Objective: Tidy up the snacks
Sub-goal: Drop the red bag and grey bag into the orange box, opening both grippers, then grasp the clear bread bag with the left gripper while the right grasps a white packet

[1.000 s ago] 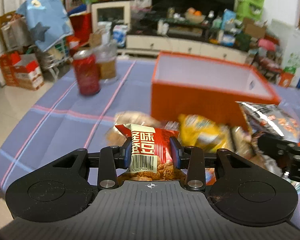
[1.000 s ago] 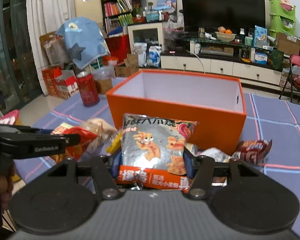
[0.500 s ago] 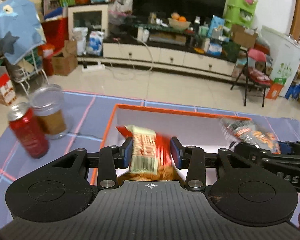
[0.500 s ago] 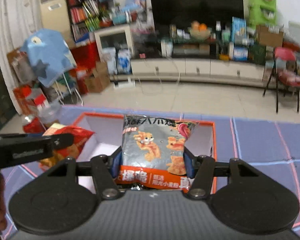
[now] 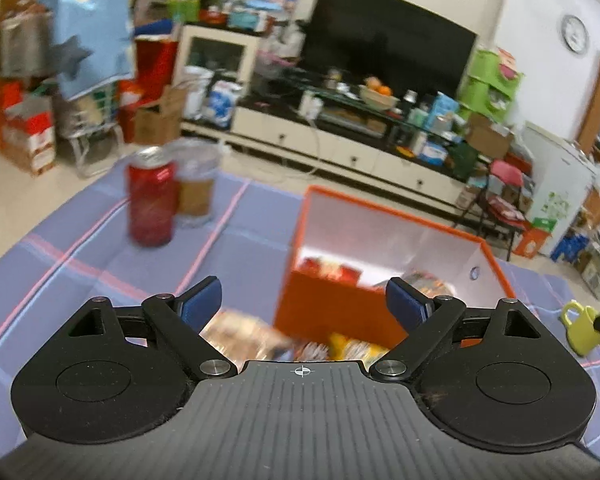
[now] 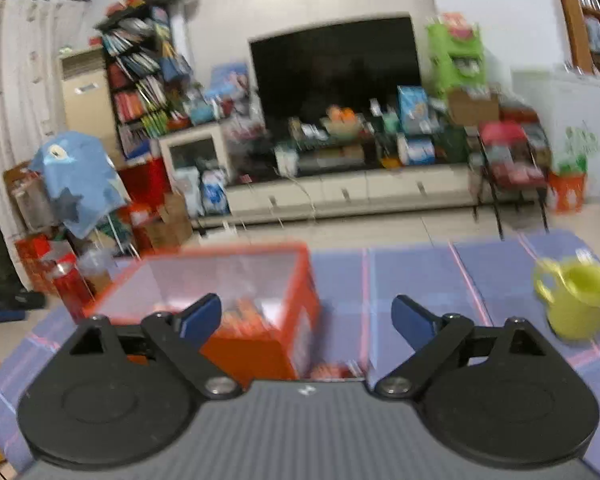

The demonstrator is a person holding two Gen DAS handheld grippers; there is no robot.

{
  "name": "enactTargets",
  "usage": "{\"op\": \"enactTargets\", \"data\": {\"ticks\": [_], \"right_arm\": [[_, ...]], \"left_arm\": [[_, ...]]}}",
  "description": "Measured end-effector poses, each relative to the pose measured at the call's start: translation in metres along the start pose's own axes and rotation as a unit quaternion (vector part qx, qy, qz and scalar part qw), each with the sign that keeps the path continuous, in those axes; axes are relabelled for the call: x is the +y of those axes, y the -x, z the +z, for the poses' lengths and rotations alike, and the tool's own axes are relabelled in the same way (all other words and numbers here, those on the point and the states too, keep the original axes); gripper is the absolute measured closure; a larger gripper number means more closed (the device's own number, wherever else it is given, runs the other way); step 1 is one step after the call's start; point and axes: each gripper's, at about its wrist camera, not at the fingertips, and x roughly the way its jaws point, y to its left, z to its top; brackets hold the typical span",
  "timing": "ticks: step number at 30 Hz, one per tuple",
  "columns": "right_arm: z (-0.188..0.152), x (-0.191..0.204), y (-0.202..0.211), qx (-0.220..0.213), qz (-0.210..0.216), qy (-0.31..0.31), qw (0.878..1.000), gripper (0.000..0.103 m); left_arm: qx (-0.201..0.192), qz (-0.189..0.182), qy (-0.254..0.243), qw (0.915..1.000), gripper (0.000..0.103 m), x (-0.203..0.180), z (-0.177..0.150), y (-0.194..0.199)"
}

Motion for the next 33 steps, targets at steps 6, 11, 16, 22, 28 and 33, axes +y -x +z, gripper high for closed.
{"op": "enactTargets", "data": {"ticks": [6,11,16,22,28,33], "right_arm": [[-0.034,0.023,0.007,0.018,0.040,0.020,0.999,0.010],[-0.055,0.072,-0.029,0.065,0.089,0.154,0.982,0.010],[-0.059,0.066,-0.054,0.088,0.100,0.158,0.978,0.010],[-0.067,0.056,-0.079,0.114,0.130,0.155,0.973,0.010],[-0.068,0.065,-0.105,0.142,0.146,0.188,0.961,0.010],[-0.075,0.059,-0.131,0.186,0.138,0.176,0.957,0.010]], "left_arm": [[0.031,0.011,0.017,0.9993,0.022,0.023,-0.028,-0.005],[0.058,-0.009,-0.001,0.9983,0.022,0.016,-0.044,-0.018],[0.056,-0.020,-0.040,0.9974,0.014,0.007,-0.045,-0.020],[0.064,-0.021,-0.018,0.9976,0.013,0.022,-0.041,-0.027],[0.079,-0.024,-0.023,0.9963,0.013,0.023,-0.042,-0.034],[0.087,-0.020,-0.031,0.9955,0.013,0.021,-0.046,-0.039]]}}
